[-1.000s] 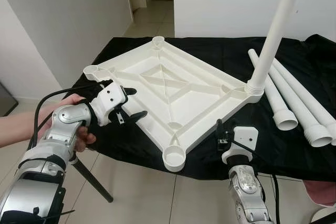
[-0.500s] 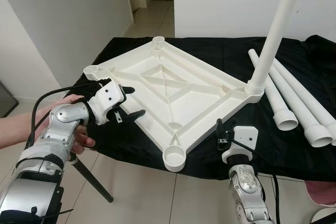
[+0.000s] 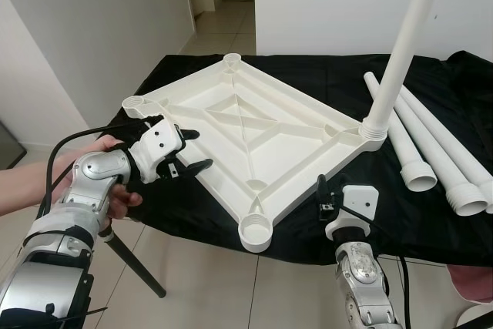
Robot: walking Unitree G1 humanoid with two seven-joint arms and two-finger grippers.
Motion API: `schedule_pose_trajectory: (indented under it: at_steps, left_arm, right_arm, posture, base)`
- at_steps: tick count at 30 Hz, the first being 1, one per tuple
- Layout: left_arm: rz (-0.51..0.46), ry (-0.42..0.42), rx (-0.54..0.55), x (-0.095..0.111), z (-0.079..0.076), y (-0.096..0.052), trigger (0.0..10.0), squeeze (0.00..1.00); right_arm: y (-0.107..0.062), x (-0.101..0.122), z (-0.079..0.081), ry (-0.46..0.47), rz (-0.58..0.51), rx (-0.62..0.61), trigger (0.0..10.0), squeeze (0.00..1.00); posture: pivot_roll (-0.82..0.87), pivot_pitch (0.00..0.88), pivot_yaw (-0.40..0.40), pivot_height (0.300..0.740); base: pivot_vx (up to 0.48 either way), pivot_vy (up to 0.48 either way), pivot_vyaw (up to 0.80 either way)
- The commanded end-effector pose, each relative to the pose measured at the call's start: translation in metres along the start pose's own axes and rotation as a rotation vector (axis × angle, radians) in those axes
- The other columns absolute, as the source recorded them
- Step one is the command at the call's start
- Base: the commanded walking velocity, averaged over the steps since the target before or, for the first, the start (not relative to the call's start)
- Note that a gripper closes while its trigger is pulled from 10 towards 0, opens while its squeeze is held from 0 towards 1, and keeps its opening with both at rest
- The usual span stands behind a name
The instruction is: Building children table
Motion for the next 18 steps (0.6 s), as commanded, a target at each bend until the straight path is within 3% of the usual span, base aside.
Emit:
schedule_pose_trajectory:
  at_steps: [1, 12, 13, 14, 18]
  left_arm:
    - [0.011, -0.035, 0.01, -0.0062, -0.0013, -0.0071, 0.0, 0.0]
    - [0.018, -0.032, 0.016, -0.007, -0.0004, -0.0072, 0.0, 0.0]
    - [0.023, -0.046, 0.028, -0.008, 0.0013, -0.007, 10.0, 0.0]
    - [0.018, -0.071, 0.043, -0.0078, 0.0038, -0.0069, 10.0, 0.99]
    - [0.015, -0.081, 0.046, -0.0073, 0.0048, -0.0066, 10.0, 1.0]
  right_arm:
    - [-0.0015, -0.0033, 0.0029, 0.013, 0.004, 0.006, 10.0, 0.0]
    - [-0.0025, -0.0042, 0.003, 0.013, 0.008, 0.005, 10.0, 0.0]
    - [-0.0027, -0.0041, 0.0027, 0.013, 0.008, 0.004, 10.0, 0.0]
    - [-0.003, -0.0042, 0.0025, 0.013, 0.008, 0.004, 10.0, 0.0]
    - [-0.0036, -0.0043, 0.0019, 0.014, 0.009, 0.002, 10.0, 0.0]
  posture:
    - [0.09, 0.137, 0.132, 0.74]
    - [0.09, 0.139, 0.133, 0.74]
    - [0.09, 0.142, 0.134, 0.74]
    - [0.09, 0.143, 0.133, 0.74]
    - [0.09, 0.143, 0.137, 0.74]
  base:
    - [0.0, 0.0, 0.0]
    - [0.0, 0.0, 0.0]
    - [0.0, 0.0, 0.0]
    - [0.0, 0.0, 0.0]
    - [0.0, 0.0, 0.0]
Point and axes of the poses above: a point about 5 cm out from each wrist's last joint towards the gripper, its own y axis pointing out of the wrist towards the gripper, its own x axis along the axis of the wrist's last joint, z = x × y, the point moved 5 cm from there along y, pointing out of the wrist towards the gripper, and after that the axes turned 13 degrees about y, right-handed, at the moved point
